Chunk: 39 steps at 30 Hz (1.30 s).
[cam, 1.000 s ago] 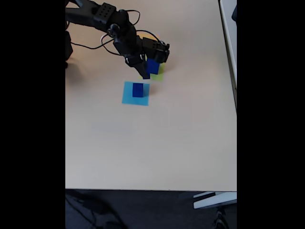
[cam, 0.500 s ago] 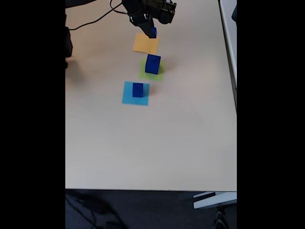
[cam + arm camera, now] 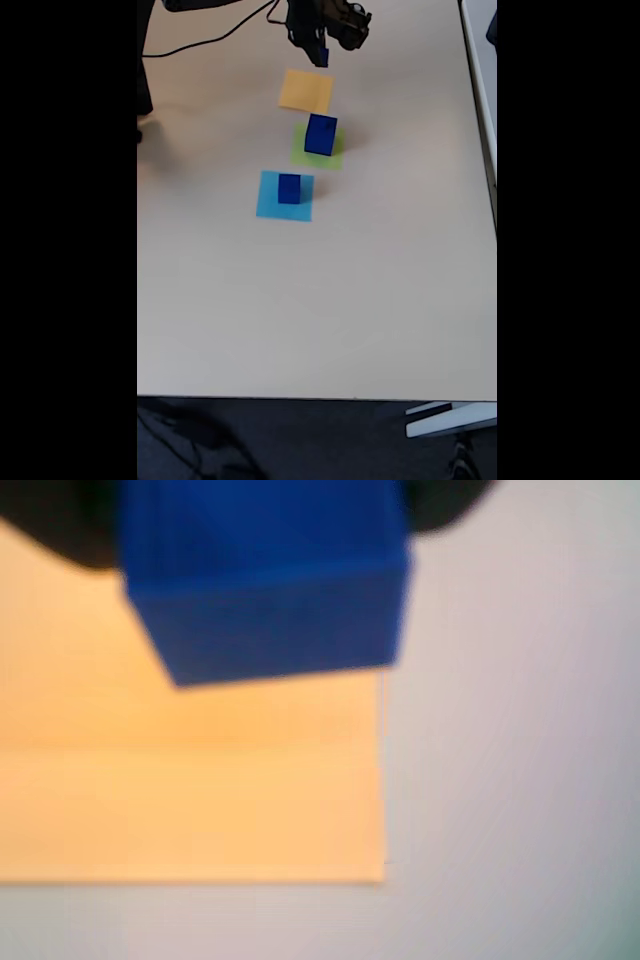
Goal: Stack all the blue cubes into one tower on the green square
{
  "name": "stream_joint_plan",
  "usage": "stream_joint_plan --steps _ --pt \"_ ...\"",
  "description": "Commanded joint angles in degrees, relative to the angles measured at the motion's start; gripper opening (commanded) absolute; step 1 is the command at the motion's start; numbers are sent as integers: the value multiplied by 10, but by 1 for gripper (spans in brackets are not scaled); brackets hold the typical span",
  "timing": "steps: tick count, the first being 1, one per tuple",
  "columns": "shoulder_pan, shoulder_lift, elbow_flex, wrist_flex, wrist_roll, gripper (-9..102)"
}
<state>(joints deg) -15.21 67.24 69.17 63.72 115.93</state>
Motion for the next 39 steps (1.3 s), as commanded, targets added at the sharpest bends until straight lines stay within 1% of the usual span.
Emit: stream_joint_plan --steps 1,7,10,31,39 --pt "-4 18 35 -38 6 4" --pt "1 59 137 -86 3 4" --pt "4 66 155 -91 0 4" --pt "14 58 127 -88 -23 5" --pt "15 51 104 -90 -37 9"
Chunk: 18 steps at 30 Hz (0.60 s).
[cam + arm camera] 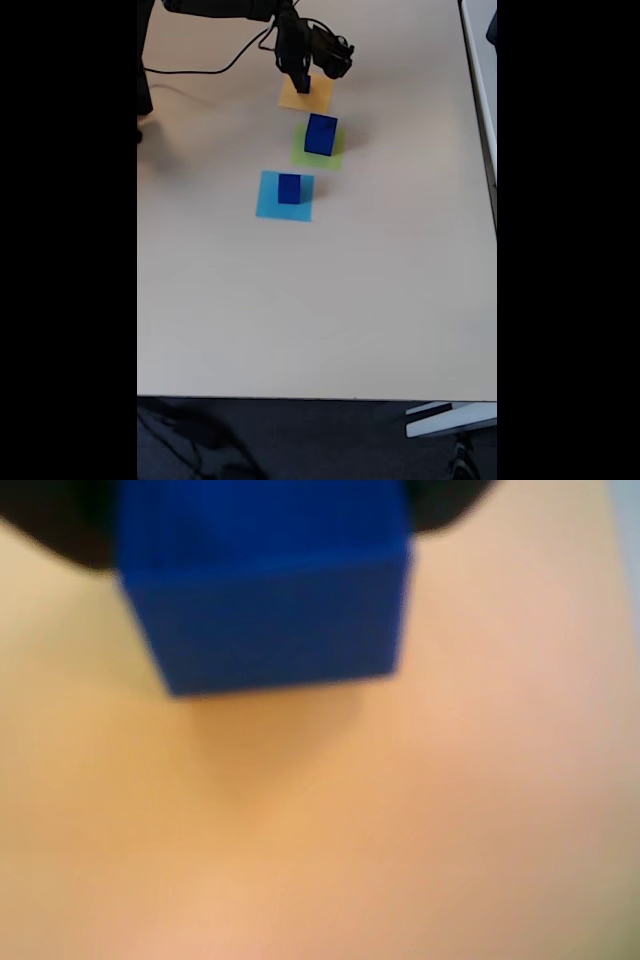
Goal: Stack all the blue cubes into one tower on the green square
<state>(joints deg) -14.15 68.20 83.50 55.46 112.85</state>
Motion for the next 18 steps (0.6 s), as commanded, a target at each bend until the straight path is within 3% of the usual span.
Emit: stream_joint_plan --steps 1,14,18 --pt "4 40 -45 -6 -9 10" --pt "1 35 -51 -5 -9 14" --pt "6 44 -55 -11 -24 20"
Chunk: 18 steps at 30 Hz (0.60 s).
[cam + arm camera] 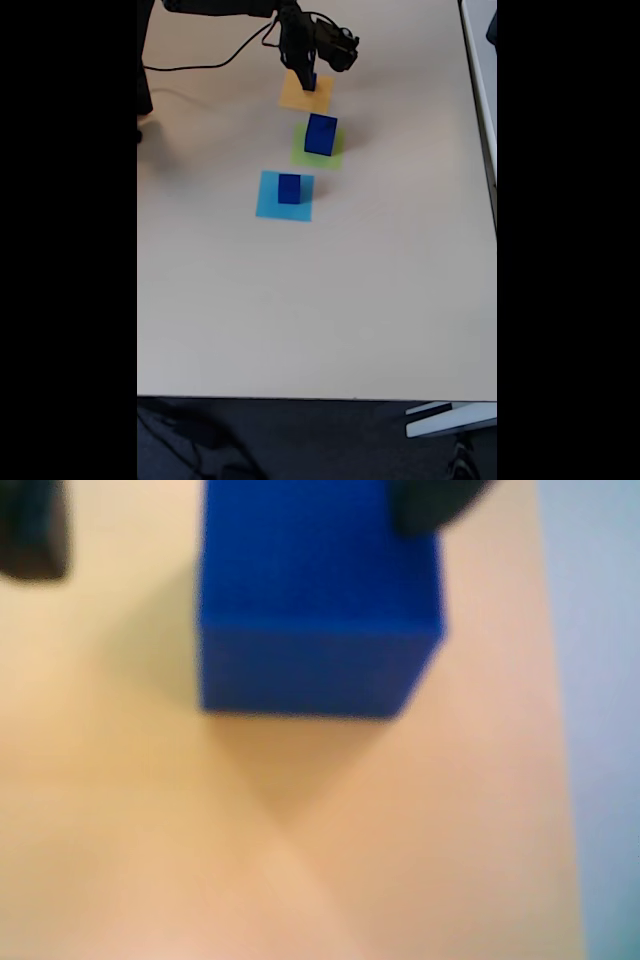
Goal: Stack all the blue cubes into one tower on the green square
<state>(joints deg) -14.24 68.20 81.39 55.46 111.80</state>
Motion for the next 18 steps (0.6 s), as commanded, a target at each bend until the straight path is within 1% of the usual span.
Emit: stream_joint_plan --steps 1,6,10,14,18 --pt "9 46 -37 -18 -23 21" --pt "24 54 -61 -98 -118 28" --pt "39 43 -141 -128 -218 32" --pt "63 35 -211 -131 -295 33" --pt "98 47 -236 -115 -334 33"
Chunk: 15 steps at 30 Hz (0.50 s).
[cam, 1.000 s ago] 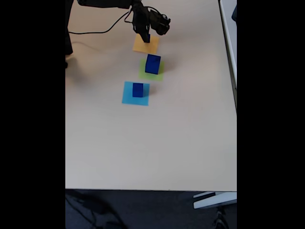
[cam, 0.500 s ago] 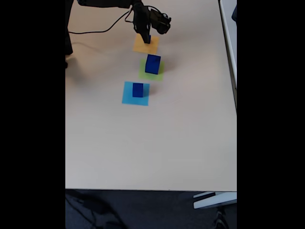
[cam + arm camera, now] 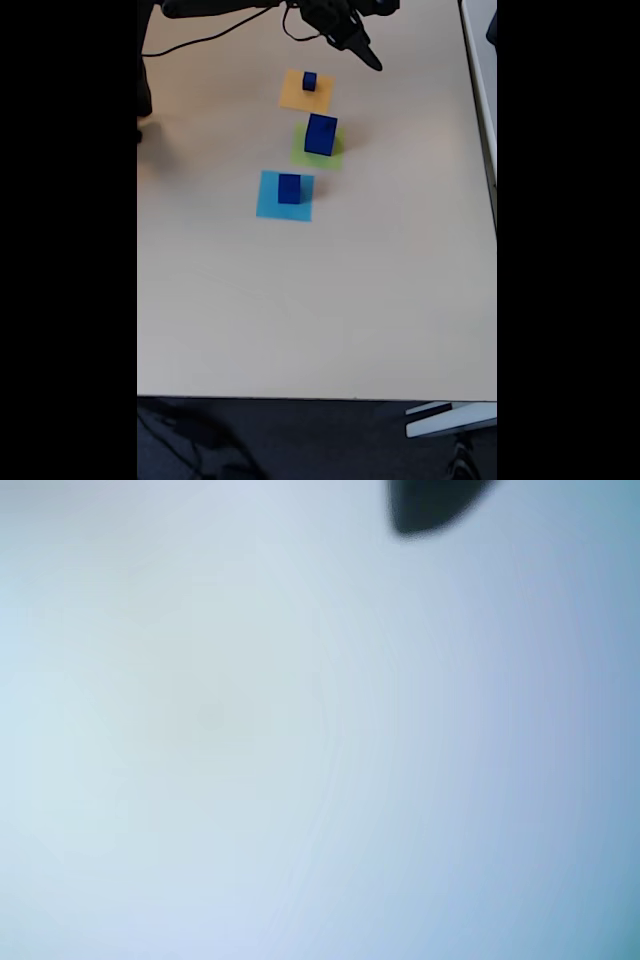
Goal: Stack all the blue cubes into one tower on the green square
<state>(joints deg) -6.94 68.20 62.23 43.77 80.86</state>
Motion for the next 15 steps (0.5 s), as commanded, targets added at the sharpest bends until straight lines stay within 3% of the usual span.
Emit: stream_joint_plan --steps 1,15 --pt "34 51 -46 15 -27 33" --pt "84 143 132 52 19 27"
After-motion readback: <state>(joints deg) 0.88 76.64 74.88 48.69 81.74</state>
